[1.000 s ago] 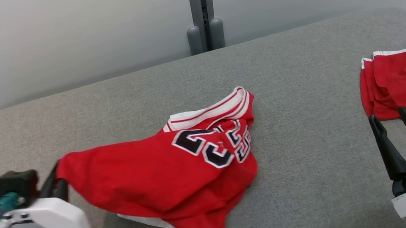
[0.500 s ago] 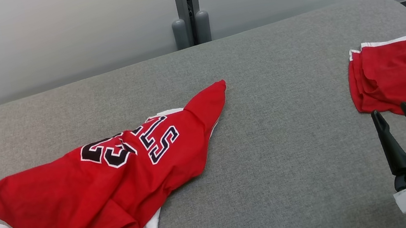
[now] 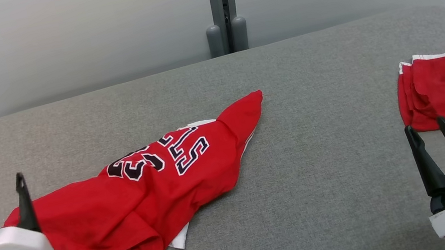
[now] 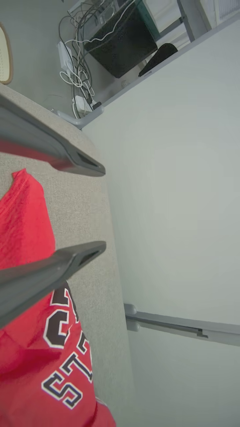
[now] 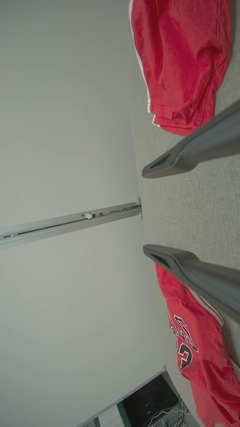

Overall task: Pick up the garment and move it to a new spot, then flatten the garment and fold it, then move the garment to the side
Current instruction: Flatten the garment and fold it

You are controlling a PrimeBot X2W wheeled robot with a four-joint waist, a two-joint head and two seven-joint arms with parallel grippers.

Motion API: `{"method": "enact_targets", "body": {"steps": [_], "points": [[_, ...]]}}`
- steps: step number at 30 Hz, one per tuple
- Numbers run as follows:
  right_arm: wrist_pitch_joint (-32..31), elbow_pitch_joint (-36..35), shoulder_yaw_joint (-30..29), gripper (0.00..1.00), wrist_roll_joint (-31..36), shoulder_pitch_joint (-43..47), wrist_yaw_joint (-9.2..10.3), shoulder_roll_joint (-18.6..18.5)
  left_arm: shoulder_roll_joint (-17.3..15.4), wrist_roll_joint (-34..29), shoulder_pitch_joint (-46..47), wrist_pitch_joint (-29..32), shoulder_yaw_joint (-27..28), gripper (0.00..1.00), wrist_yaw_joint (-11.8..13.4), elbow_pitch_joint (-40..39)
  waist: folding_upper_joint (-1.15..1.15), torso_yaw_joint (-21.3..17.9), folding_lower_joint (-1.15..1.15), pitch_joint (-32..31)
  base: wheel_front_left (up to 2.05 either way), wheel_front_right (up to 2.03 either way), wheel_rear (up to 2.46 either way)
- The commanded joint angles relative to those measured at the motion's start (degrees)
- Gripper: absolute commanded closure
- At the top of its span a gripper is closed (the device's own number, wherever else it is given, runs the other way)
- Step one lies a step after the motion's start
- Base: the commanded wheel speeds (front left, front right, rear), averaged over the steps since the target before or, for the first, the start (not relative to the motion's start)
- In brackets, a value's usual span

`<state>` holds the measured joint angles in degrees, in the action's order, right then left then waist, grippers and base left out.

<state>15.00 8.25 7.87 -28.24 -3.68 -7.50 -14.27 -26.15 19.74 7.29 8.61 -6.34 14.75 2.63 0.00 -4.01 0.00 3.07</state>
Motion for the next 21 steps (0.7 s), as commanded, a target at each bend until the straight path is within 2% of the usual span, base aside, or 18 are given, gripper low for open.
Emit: {"method": "enact_targets", "body": {"steps": [1, 4, 6, 7, 13, 21], "points": [[0.25, 0.05, -0.01, 0.00, 0.04, 0.36, 0.01, 0.02, 0.15, -0.80, 0.20, -0.44, -0.25, 0.00, 0.61, -1.26, 0.00, 0.38, 0.00, -0.37, 0.00, 0.00, 0.00], [0.24, 0.11, 0.10, 0.00, 0.20, 0.60, 0.01, 0.27, 1.30, -2.23, -1.18, -3.31, -1.74, 0.00, 1.21, -5.40, 0.00, 0.86, 0.00, -0.87, 0.00, 0.00, 0.00], [0.24, 0.14, 0.29, 0.00, 0.23, 0.66, 0.00, 0.48, 3.22, -2.19, -1.92, -7.51, -2.64, 0.00, 0.87, -6.68, 0.00, 0.94, 0.00, -1.01, 0.00, 0.00, 0.00], [0.25, 0.11, 0.26, 0.00, 0.11, 0.71, 0.01, 0.58, 5.92, -1.79, -3.95, -11.09, -4.45, 0.00, 0.60, -6.19, 0.00, 1.00, 0.00, -1.15, 0.00, 0.00, 0.00], [0.25, -0.14, 0.01, 0.00, -0.17, 1.07, 0.01, 0.35, 12.31, -0.39, -6.72, -20.26, -7.72, 0.00, -0.38, -0.35, 0.00, 1.63, 0.00, -0.97, 0.00, 0.00, 0.00], [0.25, -0.29, -0.12, 0.00, -0.56, 1.61, 0.01, -0.70, 17.59, -0.21, -4.71, -23.54, -10.03, 0.00, -3.14, 6.46, 0.00, 3.86, 0.00, -0.14, 0.00, 0.00, 0.00]]}}
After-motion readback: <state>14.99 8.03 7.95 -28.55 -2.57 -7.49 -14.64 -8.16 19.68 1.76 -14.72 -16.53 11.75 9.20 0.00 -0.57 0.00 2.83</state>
